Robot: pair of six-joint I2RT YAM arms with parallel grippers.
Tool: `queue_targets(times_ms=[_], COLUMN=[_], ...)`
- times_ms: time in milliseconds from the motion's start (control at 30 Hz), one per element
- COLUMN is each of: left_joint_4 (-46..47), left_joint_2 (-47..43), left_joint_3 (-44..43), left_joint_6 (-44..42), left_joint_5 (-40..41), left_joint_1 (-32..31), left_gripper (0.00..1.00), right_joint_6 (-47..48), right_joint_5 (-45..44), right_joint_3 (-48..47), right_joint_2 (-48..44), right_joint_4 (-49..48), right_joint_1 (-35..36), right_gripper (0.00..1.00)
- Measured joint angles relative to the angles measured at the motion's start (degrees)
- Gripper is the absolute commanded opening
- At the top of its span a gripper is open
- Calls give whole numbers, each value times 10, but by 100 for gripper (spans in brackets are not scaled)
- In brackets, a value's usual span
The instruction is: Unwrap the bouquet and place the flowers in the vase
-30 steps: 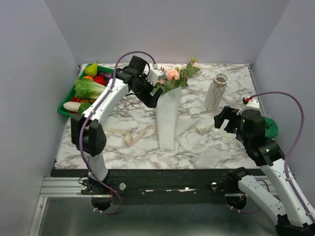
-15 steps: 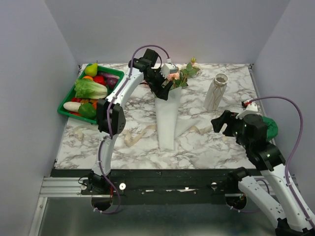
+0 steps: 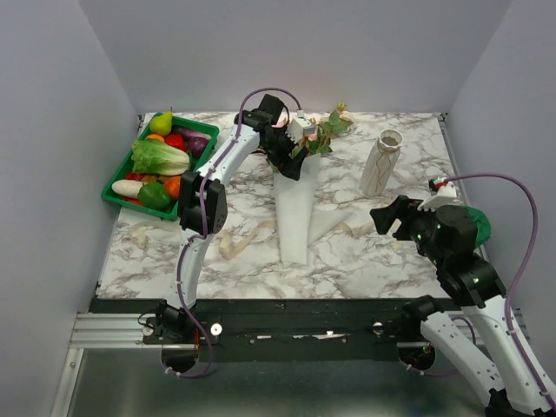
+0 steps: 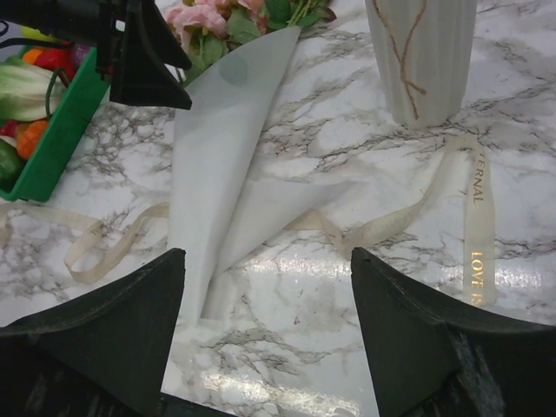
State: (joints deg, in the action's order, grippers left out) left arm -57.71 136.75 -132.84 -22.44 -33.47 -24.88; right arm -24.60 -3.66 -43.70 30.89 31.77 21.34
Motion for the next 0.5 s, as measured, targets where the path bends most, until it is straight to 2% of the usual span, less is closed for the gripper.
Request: queue_targets(times_ms=[233,500], left_joint_4=[10,10], left_joint_2=[14,22], left_joint_3=[0,5], left_joint_6=[2,2], left_joint_5=[0,0], left_joint_1=[0,0], left_gripper=[98,90], right_joint_6=[0,0], right_joint_5=[16,24], right_joint_3=[0,0], right_joint_2=[0,-1], right_joint_4=[-10,-20], right_joint_1=[0,0], right_gripper=[83,81])
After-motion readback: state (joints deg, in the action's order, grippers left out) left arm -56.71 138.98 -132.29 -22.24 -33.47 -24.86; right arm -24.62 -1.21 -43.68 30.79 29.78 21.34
